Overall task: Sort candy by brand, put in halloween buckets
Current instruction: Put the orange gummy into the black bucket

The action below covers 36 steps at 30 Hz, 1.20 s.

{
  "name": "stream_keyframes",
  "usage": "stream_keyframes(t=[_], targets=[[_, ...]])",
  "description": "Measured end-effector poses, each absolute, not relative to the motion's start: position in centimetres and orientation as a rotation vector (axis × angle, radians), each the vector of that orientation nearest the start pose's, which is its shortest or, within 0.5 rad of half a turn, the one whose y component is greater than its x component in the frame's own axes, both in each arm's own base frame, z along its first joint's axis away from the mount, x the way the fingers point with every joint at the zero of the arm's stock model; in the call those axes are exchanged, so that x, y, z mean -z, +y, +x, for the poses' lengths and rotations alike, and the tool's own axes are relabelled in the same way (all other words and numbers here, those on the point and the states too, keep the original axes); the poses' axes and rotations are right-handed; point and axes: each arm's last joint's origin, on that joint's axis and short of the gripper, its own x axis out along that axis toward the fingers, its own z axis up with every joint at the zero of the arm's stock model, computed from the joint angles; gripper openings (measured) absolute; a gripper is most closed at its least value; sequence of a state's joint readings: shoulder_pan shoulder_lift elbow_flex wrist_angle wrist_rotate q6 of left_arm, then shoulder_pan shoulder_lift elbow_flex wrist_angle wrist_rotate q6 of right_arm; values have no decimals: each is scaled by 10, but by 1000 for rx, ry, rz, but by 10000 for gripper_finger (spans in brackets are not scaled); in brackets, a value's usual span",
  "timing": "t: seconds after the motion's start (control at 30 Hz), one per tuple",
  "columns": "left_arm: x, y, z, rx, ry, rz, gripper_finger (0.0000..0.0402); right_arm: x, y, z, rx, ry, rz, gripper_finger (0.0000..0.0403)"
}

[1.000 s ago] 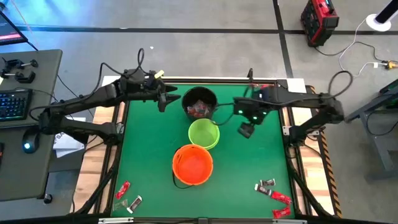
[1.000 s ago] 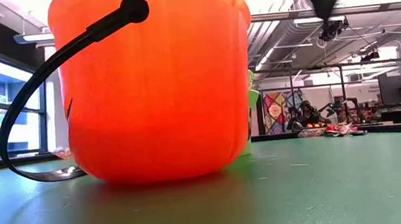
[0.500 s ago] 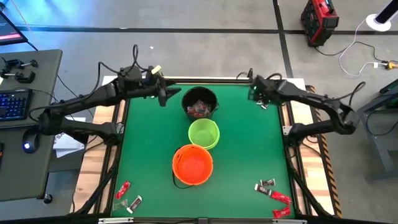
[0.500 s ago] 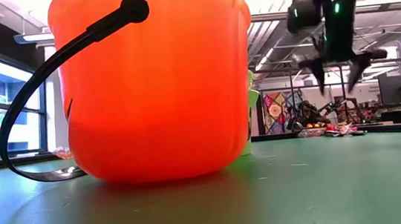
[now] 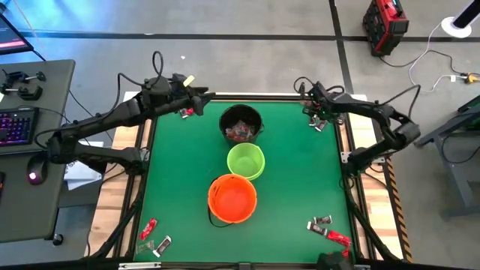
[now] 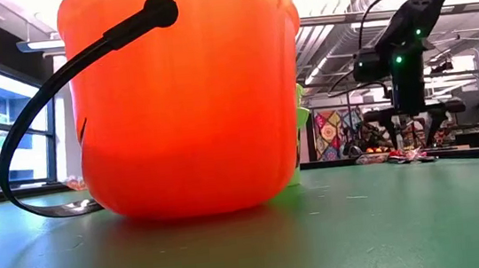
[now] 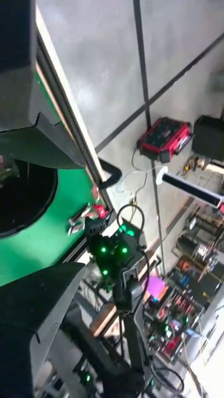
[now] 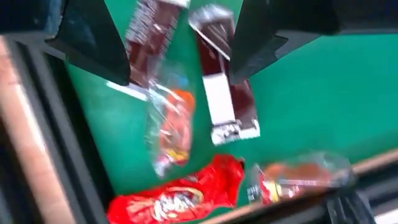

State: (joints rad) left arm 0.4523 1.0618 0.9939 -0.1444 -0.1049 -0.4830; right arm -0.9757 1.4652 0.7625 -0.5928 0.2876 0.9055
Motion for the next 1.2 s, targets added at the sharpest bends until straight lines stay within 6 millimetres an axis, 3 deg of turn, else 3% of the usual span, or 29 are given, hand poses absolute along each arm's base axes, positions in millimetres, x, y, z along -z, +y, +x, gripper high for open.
stream_keyframes(t=[0.2, 0.6, 0.97, 1.2], targets=[[-357, 110, 207, -604, 77, -490, 245, -159, -212, 132, 1735, 649, 1141, 253], [-356, 115, 204, -560, 101, -475, 245, -158, -212, 129, 1778, 601, 1203, 189], [-355, 114, 204, -527, 128, -432, 245, -158, -212, 130, 1794, 545, 1286, 186], [-355, 114, 204, -527, 128, -432, 245, -156, -204, 125, 1892, 549, 1379, 185]])
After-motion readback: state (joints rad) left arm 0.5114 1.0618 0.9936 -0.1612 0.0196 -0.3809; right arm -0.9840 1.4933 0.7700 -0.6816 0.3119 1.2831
